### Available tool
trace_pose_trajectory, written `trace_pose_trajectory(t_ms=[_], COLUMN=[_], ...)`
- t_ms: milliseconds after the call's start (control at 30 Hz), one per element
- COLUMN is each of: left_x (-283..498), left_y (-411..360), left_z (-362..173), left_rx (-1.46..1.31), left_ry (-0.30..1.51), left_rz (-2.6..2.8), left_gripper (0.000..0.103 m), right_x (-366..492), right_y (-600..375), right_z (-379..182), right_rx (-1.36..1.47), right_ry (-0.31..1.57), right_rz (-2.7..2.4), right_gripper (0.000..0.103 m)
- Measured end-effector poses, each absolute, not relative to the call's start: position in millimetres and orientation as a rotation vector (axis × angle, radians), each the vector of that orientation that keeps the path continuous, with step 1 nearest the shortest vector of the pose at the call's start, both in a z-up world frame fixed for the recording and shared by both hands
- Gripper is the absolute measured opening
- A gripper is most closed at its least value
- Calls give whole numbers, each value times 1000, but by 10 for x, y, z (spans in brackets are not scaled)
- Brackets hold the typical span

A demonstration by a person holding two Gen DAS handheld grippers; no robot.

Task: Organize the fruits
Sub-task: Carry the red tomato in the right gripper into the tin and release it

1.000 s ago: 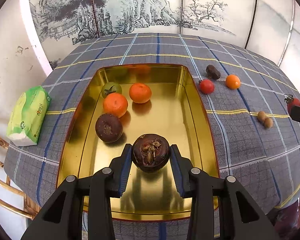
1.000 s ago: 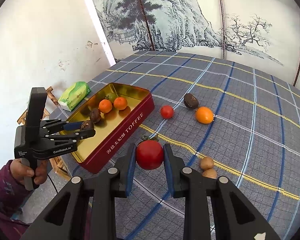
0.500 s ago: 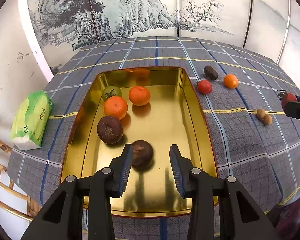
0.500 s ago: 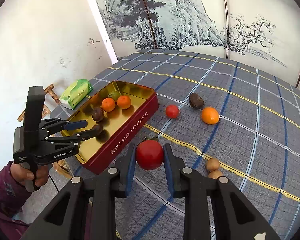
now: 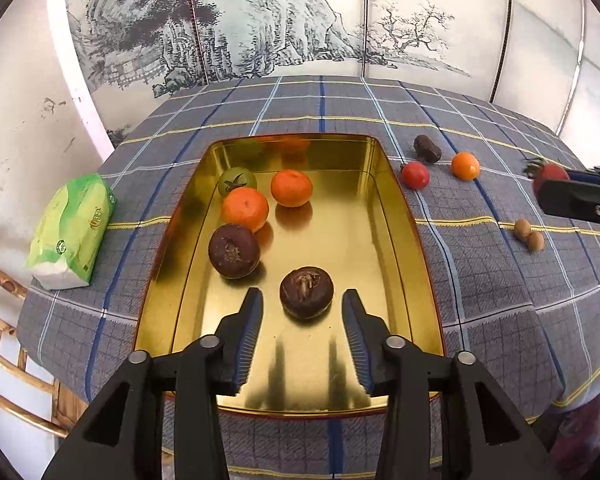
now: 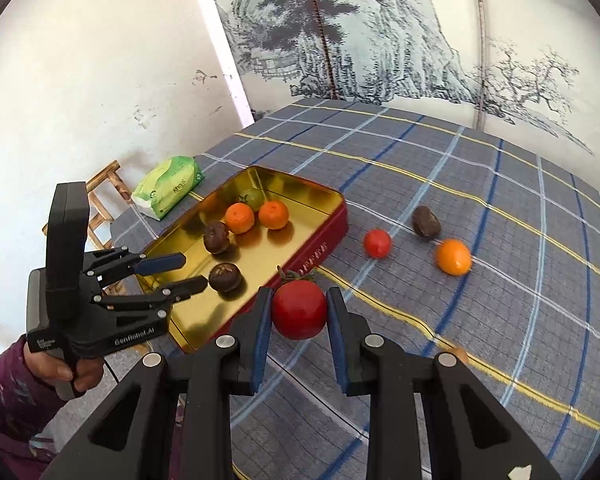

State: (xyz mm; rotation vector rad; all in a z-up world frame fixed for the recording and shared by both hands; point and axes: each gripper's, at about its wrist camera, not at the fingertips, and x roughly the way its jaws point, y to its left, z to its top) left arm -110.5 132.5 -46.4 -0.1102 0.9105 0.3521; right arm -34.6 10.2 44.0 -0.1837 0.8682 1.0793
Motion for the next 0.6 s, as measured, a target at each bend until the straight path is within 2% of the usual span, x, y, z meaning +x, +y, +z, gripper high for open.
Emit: trace_pose_trajectory(t_ms=[133, 600], left_x=[-1162, -1297], left_y=[1332, 1442], left_z=[-425, -419], left_rx=[-108, -132], left_ry=[889, 876], left_rz=[363, 401], left_gripper=[54, 63], right_x=[-349, -289], right_y=[281, 971], right_z=[435, 270], right_rx=[-197, -238], right_ry=[875, 922], right_rz=[1102, 1145], right_gripper=[25, 25])
